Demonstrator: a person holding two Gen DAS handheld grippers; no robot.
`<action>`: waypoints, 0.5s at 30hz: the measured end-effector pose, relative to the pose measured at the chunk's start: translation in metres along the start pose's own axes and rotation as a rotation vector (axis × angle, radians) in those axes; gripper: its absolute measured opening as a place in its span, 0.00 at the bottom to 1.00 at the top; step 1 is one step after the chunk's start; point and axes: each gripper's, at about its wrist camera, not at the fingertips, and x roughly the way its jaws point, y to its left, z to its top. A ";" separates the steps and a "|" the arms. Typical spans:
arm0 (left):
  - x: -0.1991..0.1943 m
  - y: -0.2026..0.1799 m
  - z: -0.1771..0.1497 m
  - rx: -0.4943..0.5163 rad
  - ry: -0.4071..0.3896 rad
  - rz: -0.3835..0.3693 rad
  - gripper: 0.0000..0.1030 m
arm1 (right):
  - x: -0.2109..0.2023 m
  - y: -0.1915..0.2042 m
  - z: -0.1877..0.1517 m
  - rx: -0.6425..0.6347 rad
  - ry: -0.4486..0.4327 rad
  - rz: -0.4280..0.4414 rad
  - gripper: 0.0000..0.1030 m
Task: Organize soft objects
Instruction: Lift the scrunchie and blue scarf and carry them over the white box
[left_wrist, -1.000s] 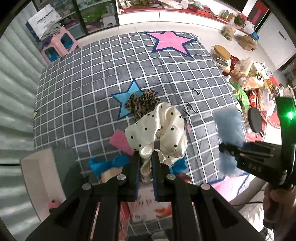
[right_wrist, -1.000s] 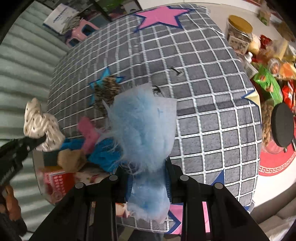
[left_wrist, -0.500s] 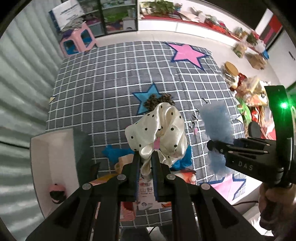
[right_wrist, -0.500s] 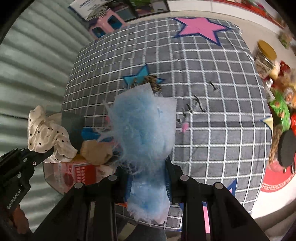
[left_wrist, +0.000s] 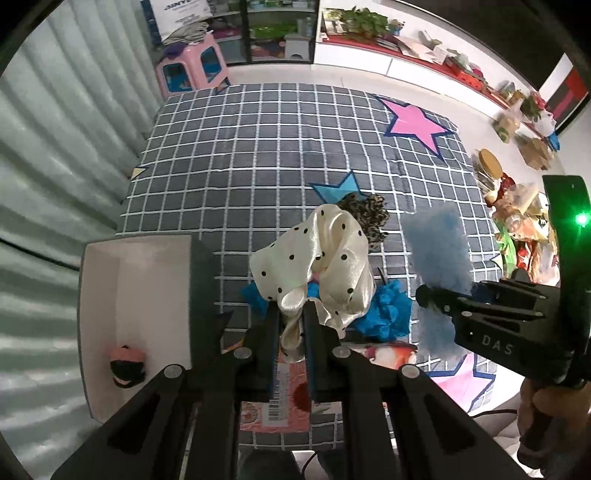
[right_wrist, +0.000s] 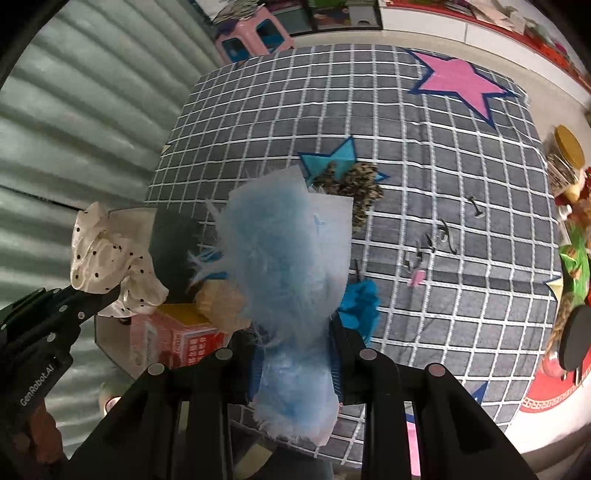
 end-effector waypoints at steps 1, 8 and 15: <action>-0.001 0.004 -0.001 -0.006 -0.002 0.003 0.12 | 0.001 0.004 0.001 -0.009 0.000 0.001 0.29; -0.006 0.029 -0.010 -0.057 -0.011 0.013 0.12 | 0.007 0.036 0.008 -0.076 -0.002 0.009 0.29; -0.008 0.061 -0.017 -0.102 -0.014 0.016 0.12 | 0.012 0.064 0.012 -0.115 0.003 0.014 0.29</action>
